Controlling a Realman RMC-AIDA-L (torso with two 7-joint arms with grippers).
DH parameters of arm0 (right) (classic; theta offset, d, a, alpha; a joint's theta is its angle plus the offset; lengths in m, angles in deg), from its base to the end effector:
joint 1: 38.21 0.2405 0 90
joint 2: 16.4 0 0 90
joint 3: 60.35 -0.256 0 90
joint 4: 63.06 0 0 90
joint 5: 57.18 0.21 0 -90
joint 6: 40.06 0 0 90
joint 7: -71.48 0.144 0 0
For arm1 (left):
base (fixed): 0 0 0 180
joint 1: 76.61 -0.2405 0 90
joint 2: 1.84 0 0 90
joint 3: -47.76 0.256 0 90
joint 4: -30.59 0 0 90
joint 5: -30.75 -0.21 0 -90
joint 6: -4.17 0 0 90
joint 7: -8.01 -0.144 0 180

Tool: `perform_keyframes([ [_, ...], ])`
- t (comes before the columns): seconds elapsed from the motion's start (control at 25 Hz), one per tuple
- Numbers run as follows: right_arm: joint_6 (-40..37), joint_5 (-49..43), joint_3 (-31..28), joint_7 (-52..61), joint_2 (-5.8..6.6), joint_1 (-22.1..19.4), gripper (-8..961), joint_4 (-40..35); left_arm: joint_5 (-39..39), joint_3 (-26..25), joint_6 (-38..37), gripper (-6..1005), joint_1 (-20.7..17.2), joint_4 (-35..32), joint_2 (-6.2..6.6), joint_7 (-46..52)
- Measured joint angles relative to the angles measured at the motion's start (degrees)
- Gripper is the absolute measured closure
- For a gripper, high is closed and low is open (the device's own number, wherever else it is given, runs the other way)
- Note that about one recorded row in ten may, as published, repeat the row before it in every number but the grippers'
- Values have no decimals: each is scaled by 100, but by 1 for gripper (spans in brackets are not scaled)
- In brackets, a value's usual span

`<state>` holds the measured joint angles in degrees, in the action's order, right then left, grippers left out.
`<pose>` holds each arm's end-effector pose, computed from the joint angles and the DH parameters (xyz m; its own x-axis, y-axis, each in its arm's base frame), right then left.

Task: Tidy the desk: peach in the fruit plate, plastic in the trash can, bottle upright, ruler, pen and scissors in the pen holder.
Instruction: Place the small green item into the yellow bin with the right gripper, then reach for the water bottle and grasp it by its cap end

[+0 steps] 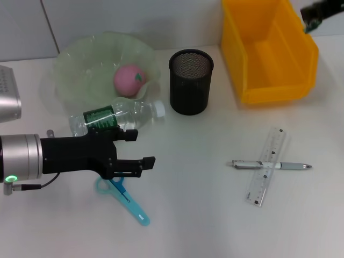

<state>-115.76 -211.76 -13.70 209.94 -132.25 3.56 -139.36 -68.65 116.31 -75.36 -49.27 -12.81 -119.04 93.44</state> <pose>0.1970 0.4346 0.1399 0.7516 -0.5982 -0.2778 -0.5806 -0.4003 -0.7089 -0.2335 0.3307 -0.0305 0.8581 0.3197 0.4019 0.3846 -0.9187 -0.0902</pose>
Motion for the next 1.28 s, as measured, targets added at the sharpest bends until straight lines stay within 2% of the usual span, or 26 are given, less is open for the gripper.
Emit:
perform_keyframes([
  [0.12, 481, 15, 47, -92, 92, 99, 707, 865, 0, 0, 0, 159, 18, 6, -3, 0],
  [0.32, 810, 21, 53, -279, 68, 191, 740, 1397, 0, 0, 0, 158, 25, 7, -4, 1],
  [0.72, 1002, 83, 39, -292, 57, 279, 819, 1649, 0, 0, 0, 158, 19, 7, -4, 5],
  [1.04, 1013, 117, 37, -299, 49, 279, 651, 1661, 0, 0, -20, 158, -8, 7, -4, 6],
  [1.28, 1013, 126, 40, -317, 45, 279, 467, 1663, 0, 0, -59, 159, -15, 7, -2, 8],
])
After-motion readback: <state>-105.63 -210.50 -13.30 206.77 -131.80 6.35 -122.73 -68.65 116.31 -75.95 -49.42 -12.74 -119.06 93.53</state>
